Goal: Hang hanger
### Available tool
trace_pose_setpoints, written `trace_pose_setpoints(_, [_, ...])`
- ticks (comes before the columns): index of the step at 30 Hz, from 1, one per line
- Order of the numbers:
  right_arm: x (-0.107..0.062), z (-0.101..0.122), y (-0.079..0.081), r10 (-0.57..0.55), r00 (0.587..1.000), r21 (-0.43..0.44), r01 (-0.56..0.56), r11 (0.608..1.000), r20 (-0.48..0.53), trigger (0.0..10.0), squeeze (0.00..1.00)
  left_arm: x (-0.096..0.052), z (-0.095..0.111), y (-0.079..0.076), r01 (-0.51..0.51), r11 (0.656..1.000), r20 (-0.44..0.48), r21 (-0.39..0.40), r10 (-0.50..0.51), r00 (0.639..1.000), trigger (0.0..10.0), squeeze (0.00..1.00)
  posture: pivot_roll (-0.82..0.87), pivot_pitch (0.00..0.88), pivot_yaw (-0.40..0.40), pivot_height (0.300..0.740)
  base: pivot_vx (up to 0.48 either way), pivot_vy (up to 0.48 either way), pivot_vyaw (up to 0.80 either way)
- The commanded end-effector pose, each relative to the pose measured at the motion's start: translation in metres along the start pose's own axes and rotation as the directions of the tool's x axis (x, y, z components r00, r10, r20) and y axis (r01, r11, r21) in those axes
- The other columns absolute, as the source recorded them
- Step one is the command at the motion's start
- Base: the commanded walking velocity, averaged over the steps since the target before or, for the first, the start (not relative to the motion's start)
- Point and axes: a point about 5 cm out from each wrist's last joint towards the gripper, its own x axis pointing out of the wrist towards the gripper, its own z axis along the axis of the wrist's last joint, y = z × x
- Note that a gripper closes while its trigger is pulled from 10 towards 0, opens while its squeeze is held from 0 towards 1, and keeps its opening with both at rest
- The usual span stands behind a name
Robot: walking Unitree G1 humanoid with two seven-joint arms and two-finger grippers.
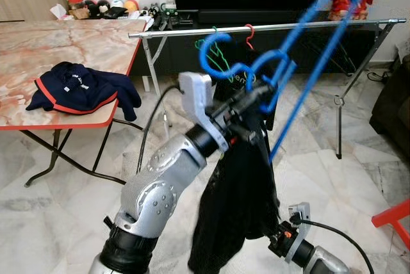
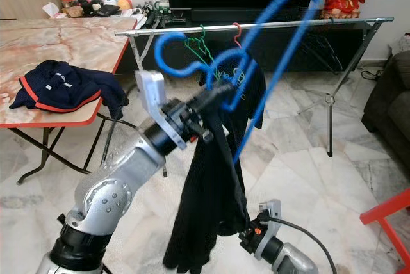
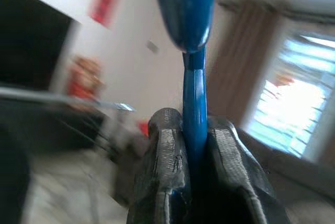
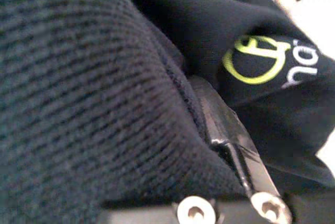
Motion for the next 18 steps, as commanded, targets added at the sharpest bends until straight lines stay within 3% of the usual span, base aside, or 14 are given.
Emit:
trace_pose_setpoints(1, [-0.001,-0.002,0.001,0.002,1.000,0.001,-0.002,1.000,-0.007,0.0,0.00,0.004,0.014,-0.004,0.000,0.986,0.072,0.169,-0.012,0.997,10.0,0.00,-0.02,0.061,0.012,0.740,0.000,0.000,0.00])
trace_pose_setpoints(2, [-0.001,-0.002,0.001,0.002,1.000,0.001,-0.002,1.000,-0.007,0.0,0.00,0.004,0.014,-0.004,0.000,0.986,0.072,0.169,-0.012,0.997,10.0,0.00,-0.02,0.061,0.012,0.740,0.000,0.000,0.00])
trace_pose_setpoints(5, [-0.001,0.000,0.000,-0.006,1.000,-0.008,0.006,1.000,-0.008,0.0,0.00,0.004,0.015,-0.003,-0.041,0.925,0.090,0.379,0.007,0.996,10.0,0.00,-0.03,0.062,0.013,0.740,0.000,0.000,0.00])
trace_pose_setpoints(7, [-0.001,0.002,0.000,-0.004,1.000,-0.010,0.004,1.000,-0.004,0.0,0.00,0.004,0.016,-0.002,-0.064,0.907,0.115,0.416,0.018,0.993,10.0,0.00,-0.03,0.062,0.013,0.740,0.000,0.000,0.00])
trace_pose_setpoints(8, [-0.001,0.005,0.001,0.002,1.000,-0.016,-0.002,1.000,0.002,0.0,0.00,0.005,0.015,-0.002,-0.059,0.850,0.101,0.524,0.006,0.995,10.0,0.00,-0.03,0.064,0.012,0.740,0.000,0.000,0.00])
trace_pose_setpoints(10, [0.000,0.006,0.001,0.002,1.000,-0.020,-0.002,1.000,0.004,0.0,0.00,0.006,0.008,-0.004,-0.024,0.783,0.059,0.621,-0.016,0.998,10.0,0.00,-0.03,0.063,0.011,0.740,0.000,0.000,0.00])
trace_pose_setpoints(12, [0.000,0.007,0.001,0.003,1.000,-0.021,-0.003,1.000,0.004,0.0,0.00,0.005,0.004,-0.004,-0.025,0.771,0.059,0.636,-0.016,0.998,10.0,0.00,-0.03,0.063,0.011,0.740,0.000,0.000,0.00])
trace_pose_setpoints(13, [0.001,0.006,0.001,0.003,1.000,-0.022,-0.004,1.000,0.000,0.0,0.00,0.006,0.011,-0.005,-0.075,0.867,0.134,0.493,0.009,0.991,10.0,0.00,-0.03,0.062,0.011,0.740,0.000,0.000,0.00])
trace_pose_setpoints(14, [0.001,0.006,0.002,0.001,1.000,-0.022,-0.001,1.000,-0.004,0.0,0.00,0.006,0.017,-0.004,-0.111,0.923,0.190,0.368,0.042,0.981,10.0,0.00,-0.03,0.061,0.011,0.740,0.000,0.000,0.00])
trace_pose_setpoints(15, [0.001,0.004,0.002,-0.002,1.000,-0.021,0.002,1.000,-0.008,0.0,0.00,0.006,0.026,-0.002,-0.156,0.976,0.270,0.150,0.111,0.956,10.0,0.00,-0.03,0.060,0.012,0.740,0.000,0.000,0.00])
trace_pose_setpoints(16, [0.001,0.004,0.002,-0.003,1.000,-0.020,0.003,1.000,-0.009,0.0,0.00,0.006,0.028,0.000,-0.167,0.983,0.292,0.072,0.140,0.946,10.0,0.00,-0.03,0.060,0.012,0.740,0.000,0.000,0.00])
trace_pose_setpoints(17, [0.001,0.004,0.002,-0.003,1.000,-0.020,0.003,1.000,-0.009,0.0,0.00,0.006,0.028,0.000,-0.167,0.983,0.292,0.072,0.140,0.946,10.0,0.00,-0.03,0.060,0.012,0.740,0.000,0.000,0.00])
trace_pose_setpoints(18, [0.002,0.002,0.003,-0.003,1.000,-0.017,0.003,1.000,-0.012,0.0,0.00,0.006,0.032,0.003,-0.168,0.985,0.318,-0.051,0.175,0.932,10.0,0.00,-0.02,0.059,0.012,0.740,0.000,0.000,0.00])
